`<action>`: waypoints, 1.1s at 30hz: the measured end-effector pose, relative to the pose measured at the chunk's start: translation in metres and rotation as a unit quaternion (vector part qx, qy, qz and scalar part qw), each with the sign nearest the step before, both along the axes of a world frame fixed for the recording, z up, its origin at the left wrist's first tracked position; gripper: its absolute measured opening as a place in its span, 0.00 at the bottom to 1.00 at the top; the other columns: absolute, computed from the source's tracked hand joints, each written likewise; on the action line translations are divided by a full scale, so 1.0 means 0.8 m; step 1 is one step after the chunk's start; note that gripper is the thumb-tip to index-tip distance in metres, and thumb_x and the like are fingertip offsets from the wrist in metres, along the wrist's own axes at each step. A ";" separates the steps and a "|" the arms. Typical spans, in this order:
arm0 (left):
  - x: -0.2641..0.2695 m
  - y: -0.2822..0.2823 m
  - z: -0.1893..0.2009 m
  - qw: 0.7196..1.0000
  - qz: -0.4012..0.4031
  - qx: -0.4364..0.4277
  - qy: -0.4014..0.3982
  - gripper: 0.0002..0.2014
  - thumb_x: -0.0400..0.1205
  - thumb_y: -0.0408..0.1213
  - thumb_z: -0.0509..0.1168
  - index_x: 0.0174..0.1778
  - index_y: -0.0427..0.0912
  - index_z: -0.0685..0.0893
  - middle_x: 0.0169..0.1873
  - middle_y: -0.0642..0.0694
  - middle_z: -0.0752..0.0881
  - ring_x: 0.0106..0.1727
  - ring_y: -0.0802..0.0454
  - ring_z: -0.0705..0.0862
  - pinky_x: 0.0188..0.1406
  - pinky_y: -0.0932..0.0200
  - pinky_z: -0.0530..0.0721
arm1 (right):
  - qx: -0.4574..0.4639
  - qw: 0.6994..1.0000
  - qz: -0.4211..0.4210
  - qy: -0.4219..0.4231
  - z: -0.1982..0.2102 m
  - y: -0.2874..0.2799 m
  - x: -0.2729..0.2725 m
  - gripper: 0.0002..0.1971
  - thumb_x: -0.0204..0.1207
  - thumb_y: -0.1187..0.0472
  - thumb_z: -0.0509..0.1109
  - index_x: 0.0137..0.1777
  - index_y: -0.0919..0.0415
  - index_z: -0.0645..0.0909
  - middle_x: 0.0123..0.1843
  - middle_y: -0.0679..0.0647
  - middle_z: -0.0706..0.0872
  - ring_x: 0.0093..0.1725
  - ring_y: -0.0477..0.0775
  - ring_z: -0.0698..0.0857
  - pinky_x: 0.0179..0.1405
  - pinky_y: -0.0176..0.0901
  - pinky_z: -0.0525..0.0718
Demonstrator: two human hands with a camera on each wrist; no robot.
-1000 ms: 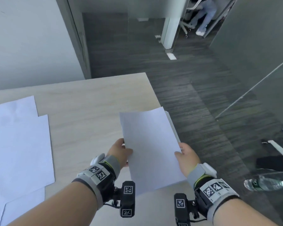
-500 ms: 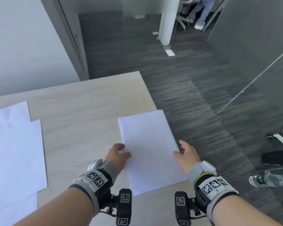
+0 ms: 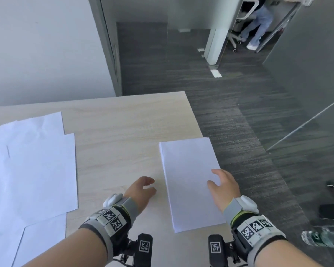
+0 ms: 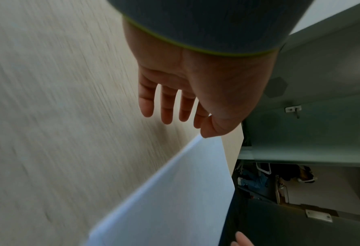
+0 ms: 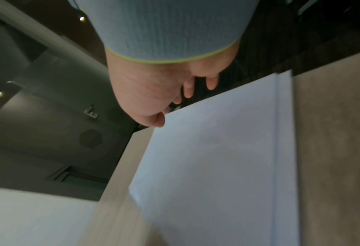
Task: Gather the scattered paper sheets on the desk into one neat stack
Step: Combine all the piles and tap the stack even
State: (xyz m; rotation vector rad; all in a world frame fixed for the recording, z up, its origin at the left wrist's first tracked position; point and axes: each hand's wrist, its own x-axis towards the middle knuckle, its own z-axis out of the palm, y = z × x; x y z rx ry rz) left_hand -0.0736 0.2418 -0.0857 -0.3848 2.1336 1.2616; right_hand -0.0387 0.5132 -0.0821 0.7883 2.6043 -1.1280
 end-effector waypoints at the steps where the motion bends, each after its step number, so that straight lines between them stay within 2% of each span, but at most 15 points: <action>1: 0.002 -0.017 -0.001 1.000 0.008 -0.003 0.016 0.13 0.85 0.40 0.66 0.65 0.58 0.83 0.64 0.60 0.84 0.50 0.50 0.84 0.54 0.56 0.81 | 0.001 1.000 0.011 0.007 0.004 -0.012 -0.006 0.22 0.81 0.56 0.64 0.75 0.48 0.76 0.80 0.44 0.71 0.74 0.52 0.74 0.68 0.50 0.76; 3: 0.005 -0.057 0.000 0.999 0.032 -0.014 0.031 0.11 0.84 0.39 0.67 0.60 0.58 0.84 0.60 0.62 0.86 0.44 0.54 0.84 0.49 0.58 0.82 | -0.012 0.999 0.030 0.024 0.008 -0.041 -0.018 0.20 0.81 0.58 0.63 0.73 0.48 0.77 0.75 0.44 0.73 0.66 0.48 0.76 0.63 0.46 0.76; 5: 0.017 -0.122 0.003 0.995 0.077 -0.027 0.051 0.10 0.84 0.38 0.67 0.57 0.57 0.85 0.57 0.62 0.87 0.43 0.56 0.84 0.45 0.60 0.81 | -0.040 0.997 0.066 0.024 0.006 -0.097 -0.033 0.18 0.82 0.59 0.64 0.70 0.47 0.78 0.71 0.43 0.74 0.62 0.46 0.78 0.60 0.45 0.78; 8: 0.036 -0.212 0.003 0.987 0.133 -0.061 0.063 0.09 0.84 0.37 0.67 0.56 0.55 0.87 0.55 0.59 0.88 0.47 0.59 0.85 0.43 0.62 0.79 | -0.095 0.989 0.112 0.002 -0.004 -0.174 -0.046 0.13 0.82 0.60 0.65 0.63 0.44 0.79 0.65 0.44 0.79 0.61 0.48 0.81 0.57 0.43 0.77; 9: 0.050 -0.260 0.008 0.981 0.169 -0.066 0.067 0.09 0.84 0.36 0.67 0.56 0.55 0.87 0.55 0.58 0.88 0.49 0.60 0.85 0.42 0.63 0.79 | -0.106 0.984 0.140 -0.010 -0.013 -0.221 -0.049 0.12 0.81 0.59 0.66 0.61 0.43 0.79 0.64 0.44 0.82 0.61 0.48 0.82 0.57 0.42 0.77; 12: 0.076 -0.354 0.006 0.969 0.210 -0.109 0.069 0.10 0.84 0.36 0.67 0.54 0.57 0.86 0.54 0.55 0.88 0.54 0.53 0.87 0.41 0.61 0.80 | -0.141 0.975 0.168 -0.031 -0.025 -0.303 -0.043 0.09 0.81 0.59 0.68 0.56 0.44 0.83 0.58 0.42 0.86 0.59 0.46 0.84 0.52 0.40 0.77; 14: 0.104 -0.432 0.006 0.952 0.260 -0.148 0.060 0.09 0.83 0.37 0.68 0.54 0.57 0.86 0.56 0.51 0.88 0.55 0.50 0.87 0.45 0.55 0.82 | -0.153 0.967 0.197 -0.054 -0.034 -0.374 -0.035 0.09 0.80 0.58 0.69 0.55 0.43 0.84 0.57 0.42 0.86 0.57 0.45 0.85 0.52 0.41 0.79; 17: 0.133 -0.513 -0.001 0.919 0.324 -0.216 0.059 0.12 0.81 0.37 0.70 0.60 0.51 0.87 0.69 0.43 0.82 0.66 0.45 0.82 0.62 0.49 0.81 | -0.151 0.965 0.200 -0.073 -0.037 -0.435 -0.036 0.09 0.79 0.58 0.70 0.56 0.44 0.82 0.62 0.46 0.85 0.60 0.51 0.85 0.59 0.46 0.82; 20: 0.159 -0.594 -0.005 0.871 0.383 -0.307 0.018 0.27 0.77 0.42 0.74 0.73 0.47 0.81 0.79 0.40 0.73 0.74 0.37 0.78 0.73 0.43 0.75 | -0.077 0.976 0.195 -0.064 -0.037 -0.487 -0.053 0.19 0.75 0.53 0.72 0.66 0.47 0.80 0.70 0.52 0.81 0.67 0.56 0.82 0.69 0.54 0.80; 21: 0.172 -0.626 -0.005 0.857 0.407 -0.315 -0.012 0.32 0.77 0.47 0.75 0.77 0.48 0.77 0.81 0.40 0.70 0.75 0.33 0.77 0.73 0.40 0.75 | -0.040 0.978 0.196 -0.061 -0.038 -0.510 -0.059 0.24 0.73 0.50 0.72 0.69 0.49 0.79 0.71 0.54 0.81 0.67 0.59 0.82 0.68 0.54 0.80; 23: 0.186 -0.668 -0.006 0.841 0.434 -0.314 -0.076 0.40 0.75 0.55 0.75 0.82 0.51 0.69 0.83 0.39 0.67 0.74 0.28 0.77 0.71 0.35 0.76 | 0.040 0.979 0.184 -0.075 -0.036 -0.531 -0.070 0.31 0.67 0.40 0.71 0.70 0.50 0.78 0.67 0.56 0.81 0.61 0.64 0.84 0.61 0.54 0.83; 25: 0.197 -0.699 -0.011 0.842 0.422 -0.314 -0.123 0.48 0.72 0.64 0.74 0.85 0.53 0.63 0.82 0.37 0.67 0.75 0.27 0.76 0.71 0.31 0.77 | 0.100 0.977 0.164 -0.096 -0.036 -0.552 -0.074 0.35 0.65 0.34 0.71 0.71 0.47 0.74 0.67 0.57 0.77 0.60 0.66 0.82 0.57 0.52 0.81; 27: 0.196 -0.710 -0.017 0.850 0.390 -0.327 -0.136 0.54 0.67 0.68 0.76 0.86 0.55 0.59 0.80 0.37 0.67 0.77 0.28 0.72 0.72 0.30 0.76 | 0.153 0.969 0.151 -0.118 -0.039 -0.562 -0.073 0.41 0.64 0.34 0.75 0.77 0.43 0.67 0.72 0.57 0.71 0.66 0.68 0.77 0.60 0.53 0.77; 30: 0.188 -0.726 -0.026 0.865 0.342 -0.337 -0.144 0.59 0.62 0.66 0.79 0.86 0.60 0.54 0.77 0.40 0.65 0.78 0.31 0.66 0.72 0.32 0.76 | 0.189 0.959 0.148 -0.153 -0.046 -0.586 -0.072 0.50 0.62 0.37 0.77 0.83 0.39 0.56 0.75 0.58 0.65 0.69 0.70 0.73 0.63 0.56 0.76; 33: 0.179 -0.735 -0.029 0.881 0.309 -0.328 -0.142 0.59 0.63 0.63 0.79 0.85 0.65 0.50 0.76 0.43 0.63 0.77 0.33 0.68 0.66 0.35 0.79 | 0.173 0.963 0.127 -0.166 -0.047 -0.590 -0.077 0.53 0.60 0.39 0.79 0.83 0.37 0.53 0.73 0.60 0.65 0.63 0.71 0.79 0.59 0.55 0.80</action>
